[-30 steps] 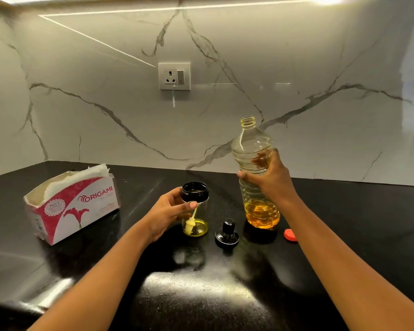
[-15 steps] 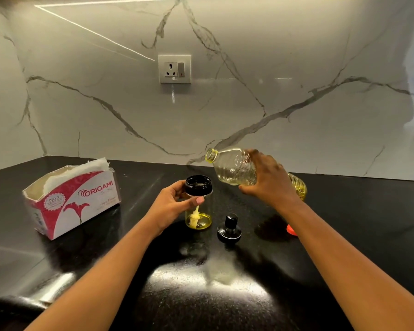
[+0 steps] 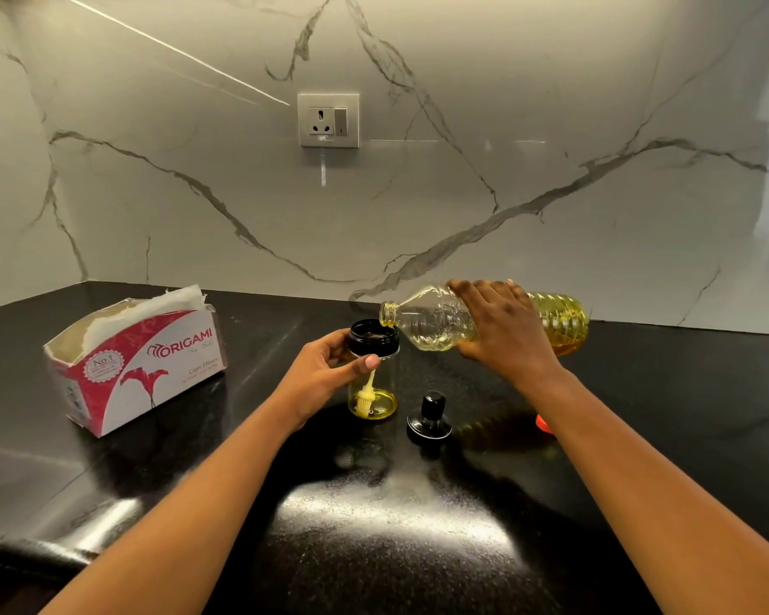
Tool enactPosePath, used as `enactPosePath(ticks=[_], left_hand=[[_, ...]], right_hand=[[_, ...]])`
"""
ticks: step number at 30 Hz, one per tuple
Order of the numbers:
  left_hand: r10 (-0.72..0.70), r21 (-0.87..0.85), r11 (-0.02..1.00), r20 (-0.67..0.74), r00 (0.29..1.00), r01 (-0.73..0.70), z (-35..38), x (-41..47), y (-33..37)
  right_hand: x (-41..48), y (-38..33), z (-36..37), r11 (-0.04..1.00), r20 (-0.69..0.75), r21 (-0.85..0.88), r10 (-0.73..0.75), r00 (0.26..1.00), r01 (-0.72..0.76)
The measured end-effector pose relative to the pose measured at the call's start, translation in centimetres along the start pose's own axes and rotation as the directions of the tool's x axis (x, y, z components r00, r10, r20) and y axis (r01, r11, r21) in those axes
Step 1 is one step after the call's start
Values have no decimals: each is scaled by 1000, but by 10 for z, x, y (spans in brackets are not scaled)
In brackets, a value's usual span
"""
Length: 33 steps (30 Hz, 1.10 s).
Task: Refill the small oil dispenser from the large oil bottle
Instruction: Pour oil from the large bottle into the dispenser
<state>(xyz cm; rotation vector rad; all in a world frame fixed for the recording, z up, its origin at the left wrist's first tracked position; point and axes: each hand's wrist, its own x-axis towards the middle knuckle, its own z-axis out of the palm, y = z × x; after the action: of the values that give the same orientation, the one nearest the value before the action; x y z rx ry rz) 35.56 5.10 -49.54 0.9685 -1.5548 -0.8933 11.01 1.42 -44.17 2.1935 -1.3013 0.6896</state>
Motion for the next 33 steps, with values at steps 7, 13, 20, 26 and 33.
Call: enactPosePath(ticks=[7, 13, 20, 26, 33], left_hand=[[-15, -15, 1000, -6, 1000, 15, 0, 0, 0], [-8, -8, 1000, -6, 1000, 8, 0, 1, -2], [0, -10, 1000, 5, 1000, 0, 1, 1, -3], [5, -21, 1000, 4, 1000, -5, 0, 1, -3], [4, -17, 1000, 4, 1000, -4, 1, 2, -4]], right_hand=[[5, 2, 1, 997, -37, -71, -24, 999, 22], [8, 4, 1, 993, -33, -109, -43, 999, 39], [13, 10, -3, 984, -44, -150, -99, 994, 92], [17, 12, -9, 976, -19, -176, -131, 991, 126], [19, 13, -12, 972, -2, -185, -151, 989, 148]])
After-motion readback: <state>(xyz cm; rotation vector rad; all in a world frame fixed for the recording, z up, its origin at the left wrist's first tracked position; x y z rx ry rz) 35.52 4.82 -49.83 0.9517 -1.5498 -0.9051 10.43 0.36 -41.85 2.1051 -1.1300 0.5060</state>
